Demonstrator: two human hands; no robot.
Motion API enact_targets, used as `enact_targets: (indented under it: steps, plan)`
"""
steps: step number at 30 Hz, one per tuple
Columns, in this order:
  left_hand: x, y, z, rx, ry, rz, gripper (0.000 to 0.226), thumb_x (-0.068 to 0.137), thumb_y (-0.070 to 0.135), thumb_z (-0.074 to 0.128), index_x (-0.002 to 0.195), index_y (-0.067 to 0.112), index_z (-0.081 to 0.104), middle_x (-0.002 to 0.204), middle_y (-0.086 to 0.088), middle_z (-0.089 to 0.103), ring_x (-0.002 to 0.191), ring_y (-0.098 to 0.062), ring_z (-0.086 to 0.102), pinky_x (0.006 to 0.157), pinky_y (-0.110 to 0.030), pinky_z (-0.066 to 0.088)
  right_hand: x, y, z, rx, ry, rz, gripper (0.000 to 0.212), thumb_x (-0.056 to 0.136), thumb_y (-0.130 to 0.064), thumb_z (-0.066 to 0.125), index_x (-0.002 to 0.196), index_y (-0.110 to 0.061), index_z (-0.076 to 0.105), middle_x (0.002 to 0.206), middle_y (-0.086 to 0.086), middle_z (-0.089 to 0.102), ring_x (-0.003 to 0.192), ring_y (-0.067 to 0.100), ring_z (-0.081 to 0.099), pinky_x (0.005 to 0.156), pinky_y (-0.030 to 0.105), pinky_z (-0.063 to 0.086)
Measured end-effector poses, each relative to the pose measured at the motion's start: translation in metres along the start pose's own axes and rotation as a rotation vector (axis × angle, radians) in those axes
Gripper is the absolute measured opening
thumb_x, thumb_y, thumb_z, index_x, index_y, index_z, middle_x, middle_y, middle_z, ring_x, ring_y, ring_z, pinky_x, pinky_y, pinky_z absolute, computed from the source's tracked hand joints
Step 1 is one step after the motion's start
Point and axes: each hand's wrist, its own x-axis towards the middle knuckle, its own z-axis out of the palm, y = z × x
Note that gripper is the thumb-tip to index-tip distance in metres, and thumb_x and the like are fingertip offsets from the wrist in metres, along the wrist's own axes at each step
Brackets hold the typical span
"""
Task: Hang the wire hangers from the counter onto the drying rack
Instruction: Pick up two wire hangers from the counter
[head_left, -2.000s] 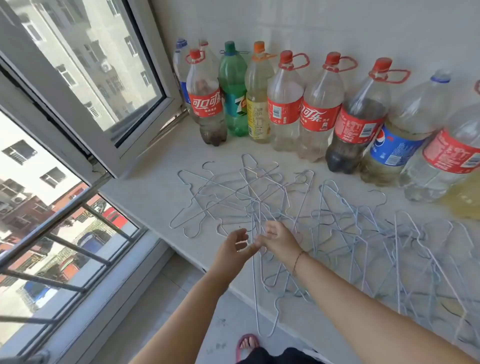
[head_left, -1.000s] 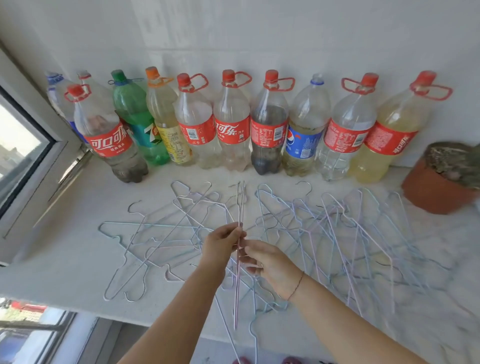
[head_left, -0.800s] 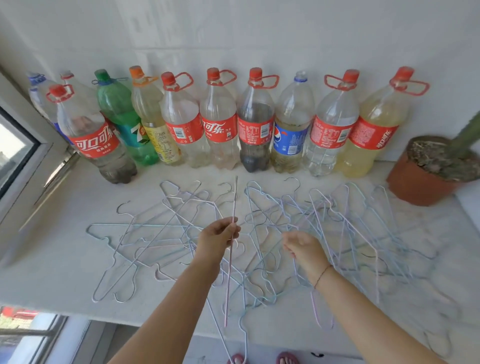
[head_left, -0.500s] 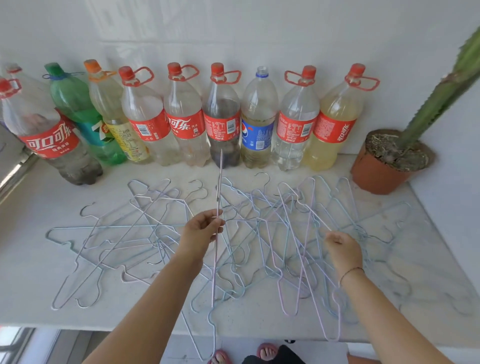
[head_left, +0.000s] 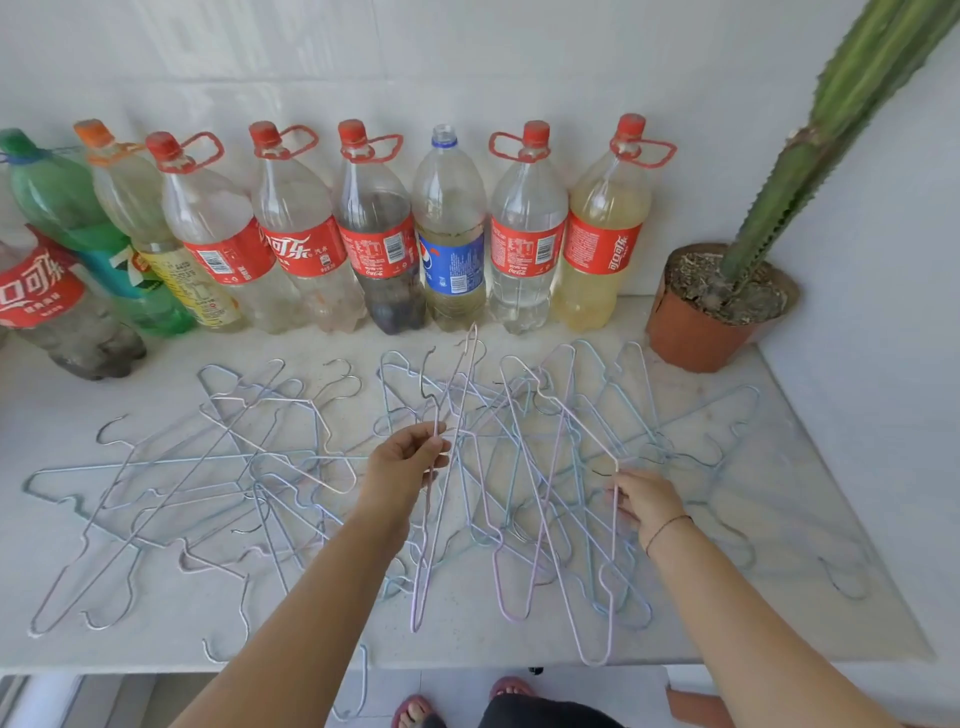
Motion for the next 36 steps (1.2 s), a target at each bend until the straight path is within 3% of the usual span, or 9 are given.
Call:
enact_targets:
  steps: [4,7,10,17,26,29,33,36]
  plan:
    - [-0.004,0.002,0.009,0.003,0.024,-0.003,0.012,0.092,0.008,0.055,0.092,0.014,0.065,0.077,-0.001,0.065,0.068,-0.012,0.057,0.066,-0.021,0.042,-0.013,-0.017,-0.004,0.127,-0.122,-0.026,0.029,0.092,-0.012,0.051,0.064,-0.009,0.057,0.039,-0.004,0.056,0.037,0.009,0.046,0.048,0.021,0.030]
    - [-0.008,0.005,0.013,-0.013,0.077,0.001,0.012,0.091,0.007,0.055,0.093,0.013,0.065,0.076,-0.001,0.063,0.068,-0.013,0.055,0.063,-0.021,0.040,-0.033,-0.036,0.001,0.289,-0.237,-0.079,0.019,0.091,-0.012,0.054,0.073,-0.009,0.059,0.059,0.003,0.059,0.051,0.011,0.053,0.053,0.022,0.042]
    - [-0.016,0.008,0.012,-0.041,0.128,0.018,0.013,0.091,0.006,0.055,0.090,0.015,0.066,0.075,-0.001,0.063,0.068,-0.013,0.054,0.061,-0.022,0.037,-0.049,-0.053,0.007,0.322,-0.357,-0.139,0.015,0.092,-0.007,0.050,0.081,-0.006,0.060,0.068,0.008,0.054,0.058,0.016,0.049,0.050,0.020,0.046]
    - [-0.041,0.016,-0.010,-0.149,0.262,0.056,0.016,0.090,0.009,0.056,0.087,0.020,0.066,0.077,0.003,0.064,0.069,-0.011,0.055,0.062,-0.021,0.038,-0.080,-0.079,0.032,0.255,-0.577,-0.224,0.016,0.091,0.001,0.047,0.101,-0.001,0.060,0.070,0.007,0.055,0.061,0.015,0.049,0.046,0.019,0.048]
    - [-0.101,0.020,-0.085,-0.329,0.438,0.123,0.013,0.088,0.008,0.060,0.088,0.018,0.069,0.072,0.006,0.062,0.067,-0.011,0.050,0.062,-0.020,0.038,-0.151,-0.099,0.092,0.173,-0.880,-0.278,0.017,0.091,0.001,0.046,0.092,-0.003,0.063,0.068,0.004,0.058,0.056,0.010,0.055,0.052,0.024,0.055]
    - [-0.136,0.014,-0.122,-0.378,0.550,0.154,0.013,0.088,0.008,0.060,0.086,0.018,0.068,0.065,0.012,0.064,0.065,-0.010,0.048,0.060,-0.020,0.038,-0.189,-0.092,0.123,0.111,-0.997,-0.259,0.018,0.091,-0.001,0.047,0.094,-0.005,0.064,0.068,0.004,0.060,0.055,0.008,0.058,0.052,0.024,0.054]
    - [-0.205,-0.004,-0.171,-0.427,0.710,0.203,0.014,0.089,0.008,0.059,0.088,0.019,0.069,0.069,0.005,0.059,0.064,-0.010,0.048,0.060,-0.021,0.036,-0.254,-0.067,0.163,0.015,-1.167,-0.220,0.018,0.090,0.000,0.048,0.097,-0.004,0.064,0.073,0.005,0.059,0.057,0.010,0.059,0.053,0.025,0.055]
    - [-0.270,-0.023,-0.202,-0.463,0.840,0.238,0.014,0.088,0.009,0.060,0.086,0.020,0.070,0.067,0.006,0.059,0.063,-0.010,0.047,0.058,-0.021,0.036,-0.313,-0.037,0.184,-0.091,-1.308,-0.223,0.025,0.091,0.002,0.046,0.111,-0.002,0.060,0.074,0.005,0.053,0.061,0.011,0.056,0.056,0.023,0.056]
